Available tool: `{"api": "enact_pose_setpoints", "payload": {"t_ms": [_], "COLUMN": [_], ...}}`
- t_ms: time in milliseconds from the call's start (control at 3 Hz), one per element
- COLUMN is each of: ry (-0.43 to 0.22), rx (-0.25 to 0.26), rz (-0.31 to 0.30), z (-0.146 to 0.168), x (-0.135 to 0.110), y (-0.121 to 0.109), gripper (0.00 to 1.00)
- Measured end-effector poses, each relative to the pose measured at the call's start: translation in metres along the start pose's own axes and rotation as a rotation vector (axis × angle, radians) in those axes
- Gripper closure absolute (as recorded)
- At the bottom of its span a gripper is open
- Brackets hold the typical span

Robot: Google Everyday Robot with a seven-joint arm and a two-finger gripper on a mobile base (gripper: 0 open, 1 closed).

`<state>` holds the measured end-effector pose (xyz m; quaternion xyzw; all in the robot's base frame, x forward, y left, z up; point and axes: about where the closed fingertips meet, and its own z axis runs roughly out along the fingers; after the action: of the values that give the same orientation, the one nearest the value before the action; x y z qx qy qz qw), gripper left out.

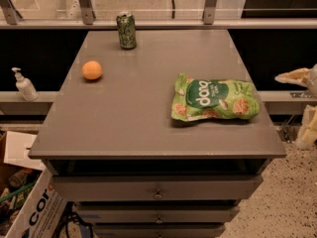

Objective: Pick green rice chip bag

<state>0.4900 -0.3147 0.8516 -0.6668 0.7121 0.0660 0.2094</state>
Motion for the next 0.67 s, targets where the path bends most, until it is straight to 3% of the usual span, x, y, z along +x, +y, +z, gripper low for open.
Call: {"api": "enact_pose_setpoints", "payload": {"t_ms": [667], "ry": [-0.060], "rx": [-0.045], "rz": [-0.068], "z": [0.061], "x": [-0.008], "y": [-0.007], "gripper": [0.00]}}
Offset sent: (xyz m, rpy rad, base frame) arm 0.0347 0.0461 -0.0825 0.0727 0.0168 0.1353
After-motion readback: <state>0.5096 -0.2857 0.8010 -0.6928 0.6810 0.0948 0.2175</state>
